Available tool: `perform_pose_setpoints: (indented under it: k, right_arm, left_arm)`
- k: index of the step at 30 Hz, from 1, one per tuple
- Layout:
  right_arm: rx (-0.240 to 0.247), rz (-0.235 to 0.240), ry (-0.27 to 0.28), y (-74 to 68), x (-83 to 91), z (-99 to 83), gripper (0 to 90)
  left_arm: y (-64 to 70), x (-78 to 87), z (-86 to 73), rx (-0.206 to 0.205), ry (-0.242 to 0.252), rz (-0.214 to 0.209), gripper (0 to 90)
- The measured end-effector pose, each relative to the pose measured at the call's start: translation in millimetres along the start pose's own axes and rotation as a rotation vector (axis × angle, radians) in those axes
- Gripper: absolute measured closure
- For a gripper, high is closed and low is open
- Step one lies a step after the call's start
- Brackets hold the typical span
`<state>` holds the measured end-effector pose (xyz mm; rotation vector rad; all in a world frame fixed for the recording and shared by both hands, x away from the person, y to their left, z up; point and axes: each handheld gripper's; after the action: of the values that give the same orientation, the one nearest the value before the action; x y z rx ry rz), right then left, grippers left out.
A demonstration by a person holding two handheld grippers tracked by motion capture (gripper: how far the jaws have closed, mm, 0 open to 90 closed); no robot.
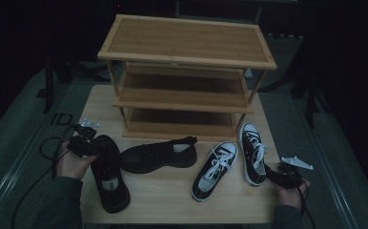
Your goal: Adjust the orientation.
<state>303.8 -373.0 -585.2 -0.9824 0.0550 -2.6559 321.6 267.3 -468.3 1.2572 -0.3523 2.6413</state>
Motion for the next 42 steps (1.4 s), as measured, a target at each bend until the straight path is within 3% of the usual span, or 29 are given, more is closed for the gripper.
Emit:
perform_pose_setpoints:
  k: [5,11,19,23,33,37,40,42]
  right_arm:
    - [0.000,0.000,0.000,0.0,0.0,0.0,35.9]
    - [0.000,0.000,0.000,0.0,0.0,0.0,35.9]
    - [0.000,0.000,0.000,-0.1,0.0,0.0,35.9]
    - [0.000,0.000,-0.001,0.0,0.0,0.0,35.9]
    - [0.000,0.000,0.000,0.0,0.0,0.0,35.9]
    - [0.000,0.000,0.000,0.0,0.0,0.0,35.9]
    - [0.000,0.000,0.000,0.0,0.0,0.0,35.9]
    - [0.000,0.000,0.000,0.0,0.0,0.0,35.9]
  left_arm:
    - [6.2,11.4,-6.4,-0.002,0.022,-0.004,41.9]
    - [12.7,22.1,-19.4,0.011,0.029,-0.010,35.1]
    - [21.7,39.3,-37.3,-0.003,0.034,-0.018,35.1]
    - [24.0,43.7,-44.8,-0.010,0.009,-0.003,39.1]
    - [22.6,38.3,-56.0,-0.021,-0.078,-0.014,48.8]
    - [23.1,37.3,-55.9,-0.029,-0.094,-0.044,58.6]
    - [26.0,37.1,-55.5,-0.054,-0.109,-0.034,62.6]
    - [26.3,37.2,-55.7,-0.067,-0.117,-0.034,70.6]
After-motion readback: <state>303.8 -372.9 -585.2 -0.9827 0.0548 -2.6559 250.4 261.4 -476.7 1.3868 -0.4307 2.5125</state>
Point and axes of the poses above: each handheld gripper's, and its own axes: x roughly backward along the jaws, z roughly out of its top, y roughly to its right, and after that the axes turned 11 degrees about z, right-handed
